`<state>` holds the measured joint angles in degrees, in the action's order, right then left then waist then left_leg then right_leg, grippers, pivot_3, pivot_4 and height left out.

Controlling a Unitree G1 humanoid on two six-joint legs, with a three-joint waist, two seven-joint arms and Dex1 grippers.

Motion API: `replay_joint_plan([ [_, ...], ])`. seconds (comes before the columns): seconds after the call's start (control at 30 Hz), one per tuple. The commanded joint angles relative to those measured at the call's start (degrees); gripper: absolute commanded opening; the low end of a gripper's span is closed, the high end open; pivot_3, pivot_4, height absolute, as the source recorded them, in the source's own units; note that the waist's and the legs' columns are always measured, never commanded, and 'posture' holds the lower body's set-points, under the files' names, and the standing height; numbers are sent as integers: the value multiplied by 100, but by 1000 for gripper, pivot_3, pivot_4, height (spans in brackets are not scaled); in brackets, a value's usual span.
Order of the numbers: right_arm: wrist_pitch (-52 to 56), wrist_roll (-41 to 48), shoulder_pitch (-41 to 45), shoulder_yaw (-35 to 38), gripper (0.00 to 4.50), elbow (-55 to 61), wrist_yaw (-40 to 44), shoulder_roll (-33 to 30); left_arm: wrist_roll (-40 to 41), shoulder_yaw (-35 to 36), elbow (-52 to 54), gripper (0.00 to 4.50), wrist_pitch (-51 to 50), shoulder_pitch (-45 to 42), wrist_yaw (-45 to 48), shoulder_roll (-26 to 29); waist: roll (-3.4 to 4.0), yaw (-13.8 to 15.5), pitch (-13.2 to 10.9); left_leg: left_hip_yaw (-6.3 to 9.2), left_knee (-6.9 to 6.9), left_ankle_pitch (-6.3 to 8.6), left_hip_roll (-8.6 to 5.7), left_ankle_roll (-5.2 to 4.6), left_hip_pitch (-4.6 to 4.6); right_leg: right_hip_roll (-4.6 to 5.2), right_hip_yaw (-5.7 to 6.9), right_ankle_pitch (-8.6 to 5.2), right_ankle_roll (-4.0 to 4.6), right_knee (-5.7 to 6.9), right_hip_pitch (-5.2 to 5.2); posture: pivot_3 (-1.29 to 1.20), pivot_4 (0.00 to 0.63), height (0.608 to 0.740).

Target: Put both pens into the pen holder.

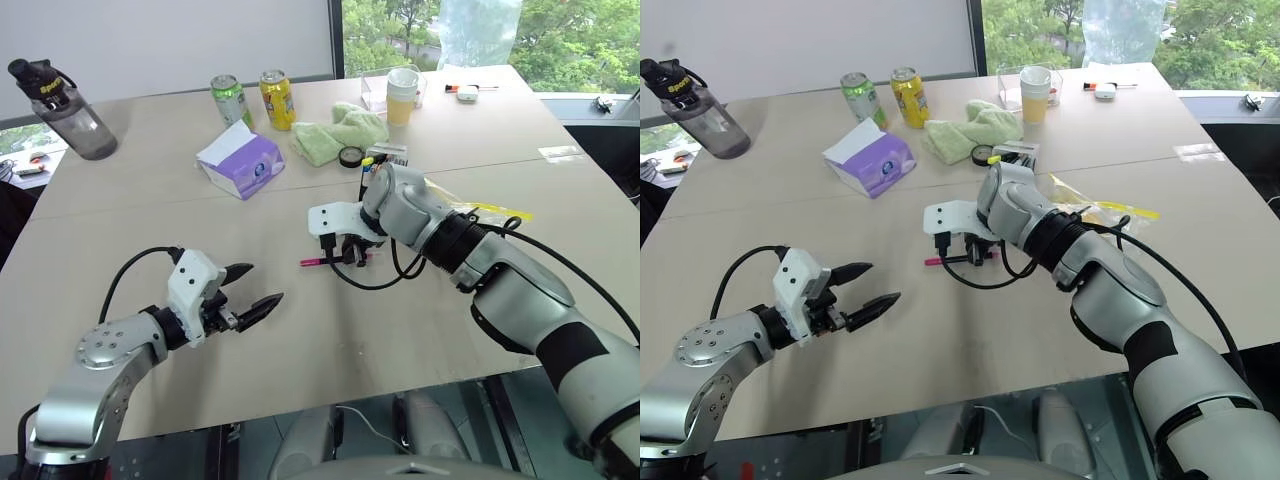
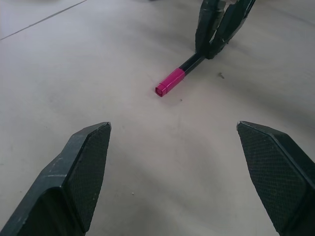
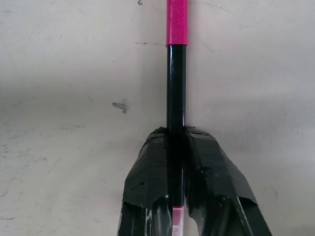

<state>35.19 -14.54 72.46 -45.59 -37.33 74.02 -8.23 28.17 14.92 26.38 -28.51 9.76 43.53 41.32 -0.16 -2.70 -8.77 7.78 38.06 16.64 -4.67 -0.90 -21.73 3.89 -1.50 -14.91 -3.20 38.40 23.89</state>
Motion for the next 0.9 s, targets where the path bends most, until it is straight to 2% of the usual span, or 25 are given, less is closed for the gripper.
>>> replay_joint_plan([
  [0.03, -110, 232, 53, 663, 62, 214, -264, 72, 29, 102, 169, 4202, 21, -5, -71, -16, 0, 9, 0, 0, 0, 0, 0, 0, -8, 1, -1, 0, 0, 2, 13, 0, 150, 740],
  [0.13, -203, 628, 125, 1473, 62, 467, -657, 96, 47, 151, 174, 4202, -8, -48, -131, -24, 0, 19, -1, -1, 2, 0, -3, 0, -32, 3, -1, 0, 0, 8, 37, 0, 150, 740],
  [0.17, 72, 778, 227, 1796, 62, 718, -726, 31, 34, 137, 175, 4202, -14, -82, -155, -22, 0, 22, -1, 0, 2, 0, -3, 0, -37, 4, -1, 0, 0, 8, 42, 0, 150, 740],
  [0.23, 463, 1035, 297, 2258, 62, 1278, -730, -178, 76, 131, 189, 4202, -55, -189, -203, -30, 0, 28, -2, -1, 2, 0, -3, 0, -48, 5, 1, 0, 0, 7, 52, 0, 150, 740],
  [0.3, 356, 1158, 147, 2538, 62, 1763, -818, -449, 168, 166, 189, 4202, -119, -318, -248, -66, 0, 41, -1, 6, 15, -1, -4, 0, -83, 7, 2, 0, 0, 9, 79, 0, 150, 740],
  [0.43, -869, 1396, -573, 2865, 62, 2483, -880, -893, 385, 171, 225, 4202, -271, -550, -302, -130, -9, 44, 4, 16, 22, -1, -9, 0, -94, 12, 6, 0, -1, 6, 79, 0, 150, 740],
  [0.57, -1990, 1673, -1090, 3216, 62, 2697, -1039, -986, 716, 225, 303, 4202, -478, -741, -341, -210, -7, -8, 3, 5, 23, -1, -7, -1, -94, 11, 4, 0, -1, 13, 83, 0, 150, 740],
  [0.7, -3760, 1484, -1229, 3229, 62, 2386, -1247, -1201, 1195, 293, 430, 4202, -620, -901, -276, -278, -5, -64, 1, -3, 23, -2, -6, 0, -94, 10, 4, 0, -1, 24, 92, 0, 150, 740],
  [0.8, -4834, 1550, -1243, 3336, 62, 2090, -1450, -1129, 1514, 337, 544, 4202, -592, -1018, -202, -311, -6, -83, 1, -3, 26, -2, -6, 0, -93, 10, 6, 0, -1, 22, 90, 0, 150, 740],
  [0.9, -6284, 1259, -1186, 3260, 62, 1355, -1727, -1141, 1523, 289, 565, 4202, -491, -1119, -204, -302, -7, -91, 2, -5, 27, -3, -5, 1, -88, 8, 5, 0, -1, 26, 88, 0, 150, 740],
])
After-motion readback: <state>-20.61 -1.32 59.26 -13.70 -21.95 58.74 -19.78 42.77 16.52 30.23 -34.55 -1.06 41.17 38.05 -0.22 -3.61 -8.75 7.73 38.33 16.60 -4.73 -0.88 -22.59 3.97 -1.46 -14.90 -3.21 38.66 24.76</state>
